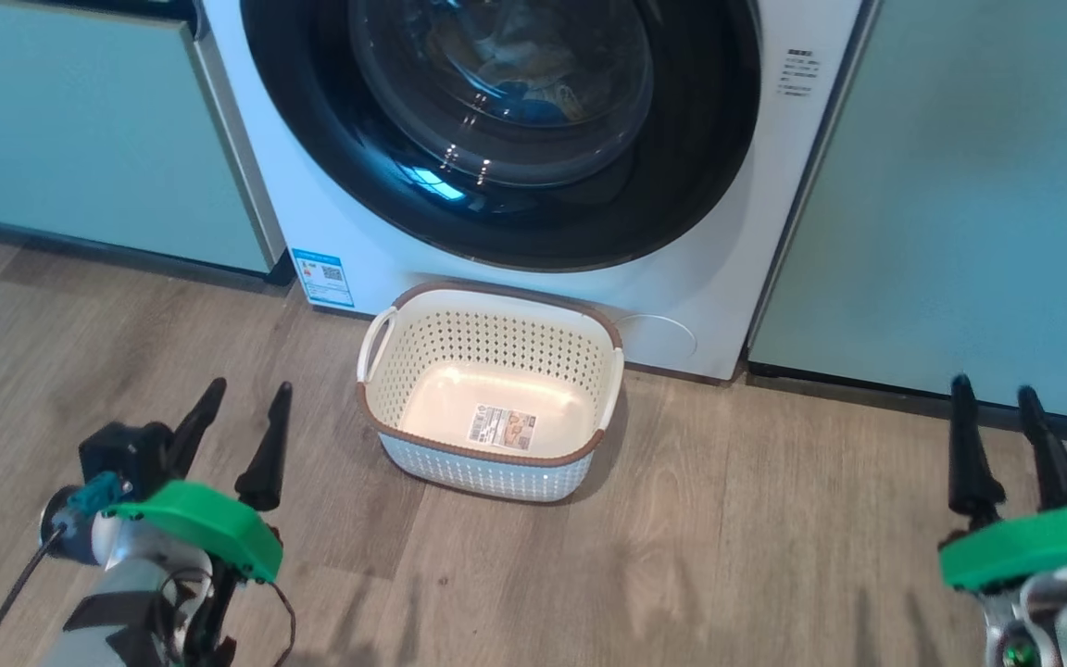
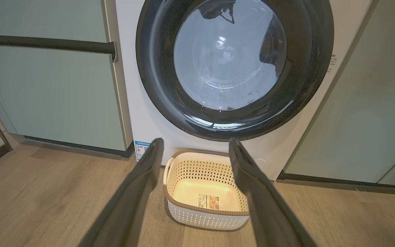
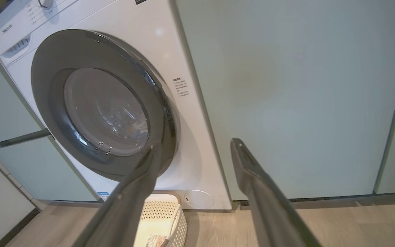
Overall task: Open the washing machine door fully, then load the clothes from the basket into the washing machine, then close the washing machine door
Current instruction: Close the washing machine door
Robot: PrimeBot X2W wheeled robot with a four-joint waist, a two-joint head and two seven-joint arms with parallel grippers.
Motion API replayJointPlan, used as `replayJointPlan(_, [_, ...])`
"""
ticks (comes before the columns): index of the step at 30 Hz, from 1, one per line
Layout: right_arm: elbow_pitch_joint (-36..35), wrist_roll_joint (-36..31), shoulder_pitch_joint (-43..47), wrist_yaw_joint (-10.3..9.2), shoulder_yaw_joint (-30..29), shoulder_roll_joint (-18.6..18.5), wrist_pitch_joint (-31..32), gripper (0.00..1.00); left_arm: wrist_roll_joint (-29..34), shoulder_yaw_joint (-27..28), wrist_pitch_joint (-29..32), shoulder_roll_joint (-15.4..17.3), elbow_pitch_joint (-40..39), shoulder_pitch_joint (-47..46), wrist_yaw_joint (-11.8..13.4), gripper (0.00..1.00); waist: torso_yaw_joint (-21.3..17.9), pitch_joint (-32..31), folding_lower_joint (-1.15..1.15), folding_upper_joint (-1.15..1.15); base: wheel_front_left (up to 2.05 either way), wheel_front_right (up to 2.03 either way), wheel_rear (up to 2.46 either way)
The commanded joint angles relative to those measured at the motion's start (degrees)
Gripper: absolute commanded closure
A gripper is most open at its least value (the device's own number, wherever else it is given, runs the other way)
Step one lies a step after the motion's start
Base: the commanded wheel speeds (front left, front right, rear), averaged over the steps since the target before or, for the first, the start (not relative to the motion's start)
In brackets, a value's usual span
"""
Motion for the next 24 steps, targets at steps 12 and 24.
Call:
replayJointPlan(12, [-5.37, -1.60, 3.83, -0.17, -2.04, 0.24, -0.31, 0.00, -3.40, 1.36, -0.36, 2.48, 0.01, -2.10, -0.04, 0.00, -1.88, -0.50, 0.01, 0.00, 0.00, 0.00, 0.00])
replayJointPlan(24, [-4.65, -4.56, 5.22, -0.17, -0.78, 0.25, -0.31, 0.00, -3.28, 1.03, -0.36, 2.23, 1.20, -2.68, -0.04, 0.00, -1.83, -0.62, 0.01, 0.00, 0.00, 0.00, 0.00])
